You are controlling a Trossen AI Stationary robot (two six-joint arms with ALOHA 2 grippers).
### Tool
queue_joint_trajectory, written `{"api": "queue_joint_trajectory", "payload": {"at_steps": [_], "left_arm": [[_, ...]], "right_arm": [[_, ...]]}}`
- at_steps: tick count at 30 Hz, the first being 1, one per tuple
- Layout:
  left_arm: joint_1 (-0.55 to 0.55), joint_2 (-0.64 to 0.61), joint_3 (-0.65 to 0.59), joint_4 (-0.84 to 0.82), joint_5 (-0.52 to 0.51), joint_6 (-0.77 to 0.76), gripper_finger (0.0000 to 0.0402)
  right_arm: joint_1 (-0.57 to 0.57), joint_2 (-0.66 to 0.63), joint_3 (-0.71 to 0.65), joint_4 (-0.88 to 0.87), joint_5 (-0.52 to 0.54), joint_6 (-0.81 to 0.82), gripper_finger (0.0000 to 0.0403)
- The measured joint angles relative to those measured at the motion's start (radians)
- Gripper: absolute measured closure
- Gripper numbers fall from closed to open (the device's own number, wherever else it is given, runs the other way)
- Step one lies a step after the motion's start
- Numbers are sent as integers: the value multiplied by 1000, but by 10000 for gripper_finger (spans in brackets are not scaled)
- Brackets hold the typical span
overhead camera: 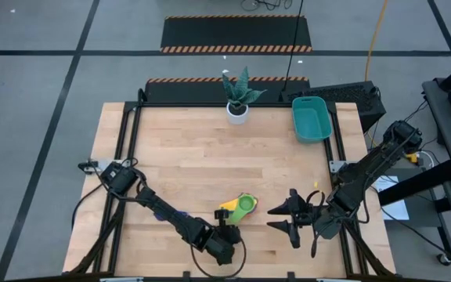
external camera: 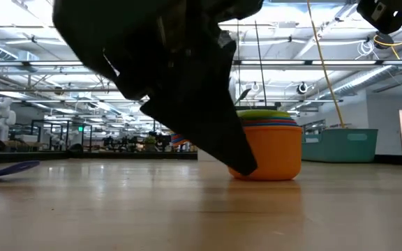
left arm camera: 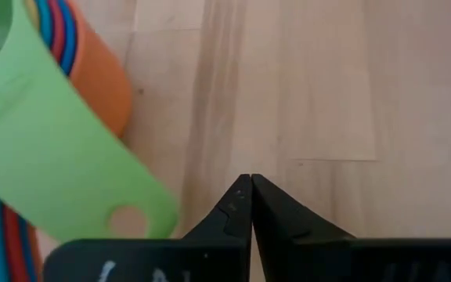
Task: Nest measuring cups in basket
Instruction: Stack the green measuring cup on top of the yellow measuring cup
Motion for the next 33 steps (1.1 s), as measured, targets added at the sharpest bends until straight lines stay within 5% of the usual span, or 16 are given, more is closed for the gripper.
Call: {"api": "queue_joint_trajectory", "payload": {"at_steps": [21,33], "left_arm": [[13,-84,-1,-292,-82,-126,385],[1,-85,-1,-99,-70,-5,383]], "right_arm": [[0,0,0,0,-3,1,220],[0,0,0,0,-4,1,220]]}}
